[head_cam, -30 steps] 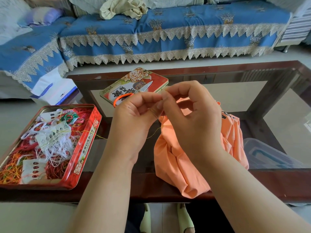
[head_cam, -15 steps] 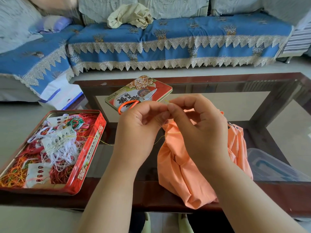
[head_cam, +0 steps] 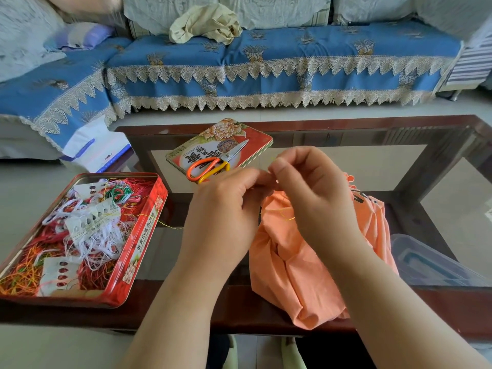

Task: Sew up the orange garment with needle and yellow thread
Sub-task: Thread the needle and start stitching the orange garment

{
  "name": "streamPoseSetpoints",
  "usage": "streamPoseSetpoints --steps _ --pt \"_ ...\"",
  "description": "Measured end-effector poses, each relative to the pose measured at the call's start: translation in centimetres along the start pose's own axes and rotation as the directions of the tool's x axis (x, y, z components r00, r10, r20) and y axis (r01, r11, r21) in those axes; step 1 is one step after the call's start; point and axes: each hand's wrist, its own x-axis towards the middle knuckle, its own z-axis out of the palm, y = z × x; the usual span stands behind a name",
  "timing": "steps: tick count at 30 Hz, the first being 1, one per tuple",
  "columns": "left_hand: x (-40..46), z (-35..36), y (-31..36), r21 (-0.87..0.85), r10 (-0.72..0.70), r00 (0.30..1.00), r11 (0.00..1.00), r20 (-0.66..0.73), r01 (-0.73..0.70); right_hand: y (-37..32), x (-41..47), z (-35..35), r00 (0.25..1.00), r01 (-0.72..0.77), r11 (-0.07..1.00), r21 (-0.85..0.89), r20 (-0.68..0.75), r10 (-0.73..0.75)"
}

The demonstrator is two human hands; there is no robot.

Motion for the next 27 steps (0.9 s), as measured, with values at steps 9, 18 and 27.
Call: streamPoseSetpoints --steps 9,18,27 --pt "0.0 -0.1 -0.5 -0.066 -0.075 0.997 0.995 0.037 0.077 0.3 1.7 -2.3 0.915 -0.34 0.74 0.581 0.022 0.404" --pt "0.2 -0.6 -1.0 -0.092 -0.212 0.972 0.971 0.099 0.221 0.2 2.4 -3.4 0.891 -0.296 0.547 0.783 0.02 0.454" --pt "0.7 -2.1 -1.0 -0.656 -0.382 0.828 0.507 0.411 0.559 1.4 2.6 -4.9 0.902 -0.421 0.863 0.28 0.03 0.43"
